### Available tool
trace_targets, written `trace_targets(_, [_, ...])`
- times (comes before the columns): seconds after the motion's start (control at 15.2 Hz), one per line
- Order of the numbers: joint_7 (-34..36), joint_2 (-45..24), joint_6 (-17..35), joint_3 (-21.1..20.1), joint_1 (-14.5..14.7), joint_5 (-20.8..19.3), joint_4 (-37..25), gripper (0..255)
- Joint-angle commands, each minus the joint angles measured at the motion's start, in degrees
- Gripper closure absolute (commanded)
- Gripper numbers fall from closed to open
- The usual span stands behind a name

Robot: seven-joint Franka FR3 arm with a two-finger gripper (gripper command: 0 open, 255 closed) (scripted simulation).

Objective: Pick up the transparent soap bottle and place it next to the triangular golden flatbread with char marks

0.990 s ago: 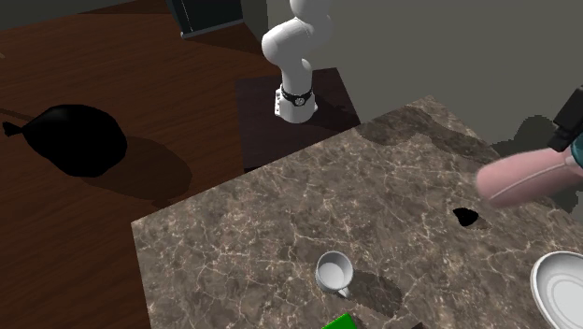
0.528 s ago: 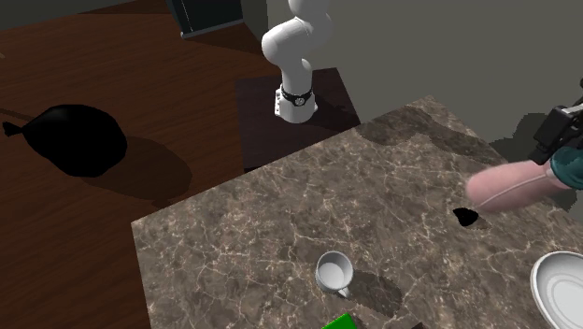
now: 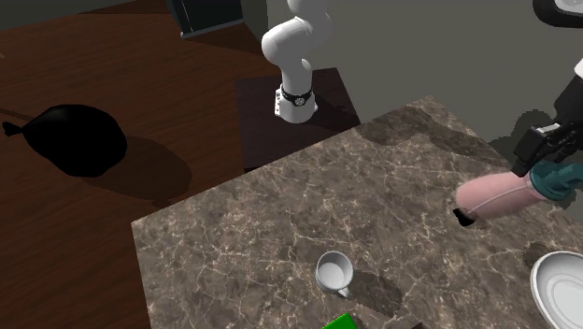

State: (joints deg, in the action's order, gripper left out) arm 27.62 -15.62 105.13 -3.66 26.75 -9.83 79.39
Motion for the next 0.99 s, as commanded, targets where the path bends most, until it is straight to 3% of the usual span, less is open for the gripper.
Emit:
trace_targets(0.0, [0.3, 0.2, 1.8, 0.0, 0.0, -0.1, 1.9, 255])
trace_targets(0.92, [1.9, 0.2, 12.4, 0.2, -0.3, -0.7, 12.7, 255])
